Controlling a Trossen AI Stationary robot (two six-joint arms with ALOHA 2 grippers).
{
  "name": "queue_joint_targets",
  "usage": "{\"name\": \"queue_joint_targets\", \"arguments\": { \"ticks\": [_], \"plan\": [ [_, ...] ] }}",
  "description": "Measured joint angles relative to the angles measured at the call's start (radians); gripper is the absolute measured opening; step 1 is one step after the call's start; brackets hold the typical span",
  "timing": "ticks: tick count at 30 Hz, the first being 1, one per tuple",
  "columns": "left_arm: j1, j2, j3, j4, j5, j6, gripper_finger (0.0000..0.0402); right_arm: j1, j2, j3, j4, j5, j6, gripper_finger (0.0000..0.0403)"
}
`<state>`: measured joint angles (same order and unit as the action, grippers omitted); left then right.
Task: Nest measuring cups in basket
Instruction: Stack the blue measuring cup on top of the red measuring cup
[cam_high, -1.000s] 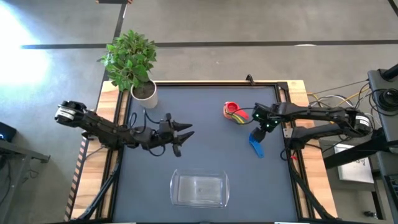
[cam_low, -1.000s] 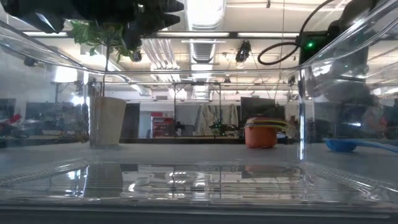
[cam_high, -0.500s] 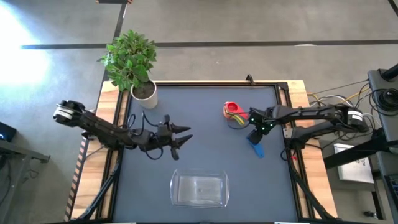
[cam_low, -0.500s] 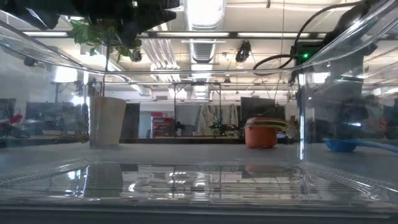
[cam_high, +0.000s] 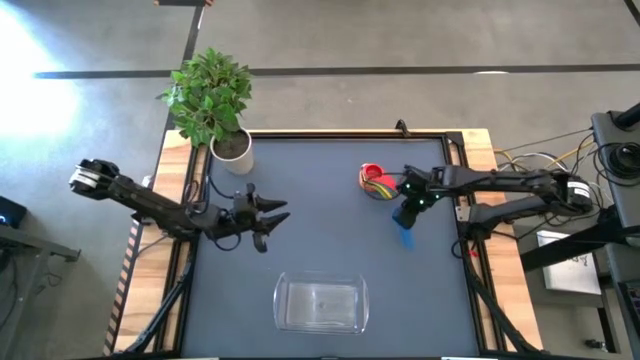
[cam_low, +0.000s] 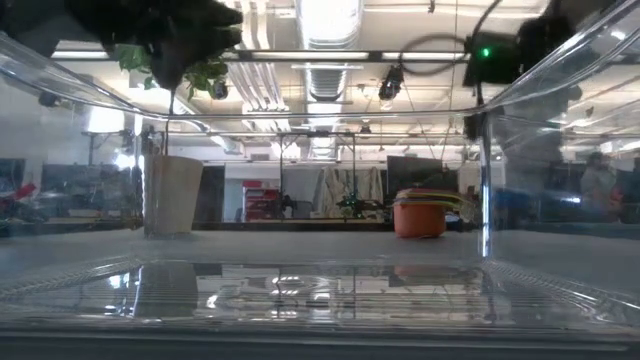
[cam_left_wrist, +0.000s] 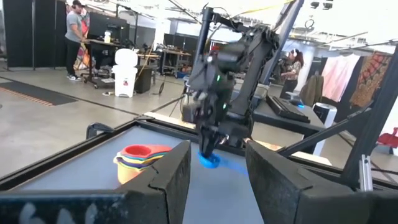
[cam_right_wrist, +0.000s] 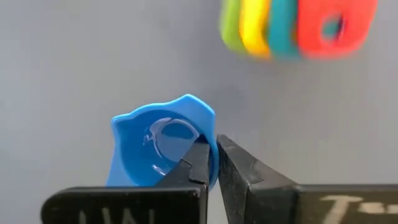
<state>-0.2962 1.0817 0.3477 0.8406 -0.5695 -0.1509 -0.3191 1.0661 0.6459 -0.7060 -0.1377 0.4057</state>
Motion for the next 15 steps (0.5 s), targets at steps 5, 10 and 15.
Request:
{"name": "queue_joint_targets", "arguments": {
  "ticks": [5, 10, 15],
  "plan": [
    [0.0, -0.031, -0.032, 0.0, 0.002, 0.01, 0.0137, -0.044, 0.014, 0.133, 0.0, 0.058, -0.124, 0.0009],
    [0.0, -0.029, -0.032, 0.0, 0.003, 0.011, 0.0137, -0.155, 0.106, 0.287, 0.003, 0.06, -0.294, 0.0009],
    [0.0, -0.021, -0.031, 0.0, 0.004, 0.011, 0.0137, -0.272, 0.261, 0.431, -0.041, -0.027, -0.459, 0.0009]
  ]
}}
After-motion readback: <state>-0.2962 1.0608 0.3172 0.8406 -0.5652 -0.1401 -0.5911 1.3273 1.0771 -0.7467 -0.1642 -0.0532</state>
